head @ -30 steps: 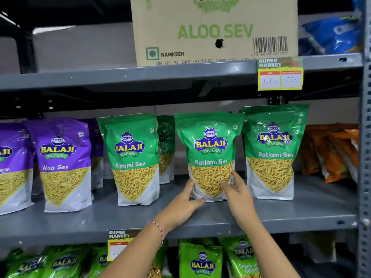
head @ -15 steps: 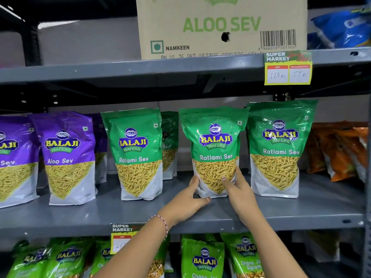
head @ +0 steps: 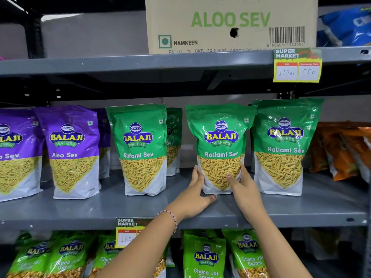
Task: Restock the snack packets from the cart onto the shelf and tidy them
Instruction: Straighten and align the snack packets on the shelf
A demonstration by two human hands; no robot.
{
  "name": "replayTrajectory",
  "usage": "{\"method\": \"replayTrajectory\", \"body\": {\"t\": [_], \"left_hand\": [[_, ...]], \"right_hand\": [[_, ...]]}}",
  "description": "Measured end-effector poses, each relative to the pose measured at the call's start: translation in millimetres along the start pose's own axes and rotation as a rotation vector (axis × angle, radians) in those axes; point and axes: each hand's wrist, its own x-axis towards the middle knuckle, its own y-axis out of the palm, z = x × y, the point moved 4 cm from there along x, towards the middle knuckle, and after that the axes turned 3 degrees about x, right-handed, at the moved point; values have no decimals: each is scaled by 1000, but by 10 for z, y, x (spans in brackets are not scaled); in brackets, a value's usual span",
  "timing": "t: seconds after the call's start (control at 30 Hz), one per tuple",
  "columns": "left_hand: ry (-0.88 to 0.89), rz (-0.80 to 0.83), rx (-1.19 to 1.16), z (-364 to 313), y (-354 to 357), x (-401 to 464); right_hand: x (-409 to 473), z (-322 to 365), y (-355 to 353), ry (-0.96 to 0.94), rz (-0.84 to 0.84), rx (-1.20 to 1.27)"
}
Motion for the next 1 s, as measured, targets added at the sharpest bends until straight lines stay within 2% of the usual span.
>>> {"method": "replayTrajectory", "body": {"t": [0.13,0.2,0.27,0.37,0.4,0.47,0.57,0.63,0.73,0.8,1.0], "left_hand": [[8,-20,-10,27,-1,14],[16,-80,-96,15,-42,-3],[33,-248,-243,-10,-146,-73],[92,-552,-417,121,-435,-347],[122,-634,-446,220,-553,-451],[146,-787,-542,490,-857,-623],[22,-923,-734,942,-1253,-735],[-128,-921,-771,1207,-1364,-772],[-269,-731,-935,1566,-1356,-683],[-250,-604,-943,1580,-1322,-616],[-143,-489,-904,1562,-1302,-547]], "right_hand": [[24,-28,-11,-9,-22,-9],[34,-26,-25,-16,-83,3],[-24,32,-89,-75,-208,93],[-242,158,-115,-317,-376,321],[-320,192,-52,-376,-372,320],[-395,290,253,-430,-257,303],[-386,394,938,-335,30,226],[-341,397,1356,-174,184,254],[-241,340,1756,-61,298,219],[-183,293,1886,-24,361,205],[-132,242,1941,60,453,284]]}}
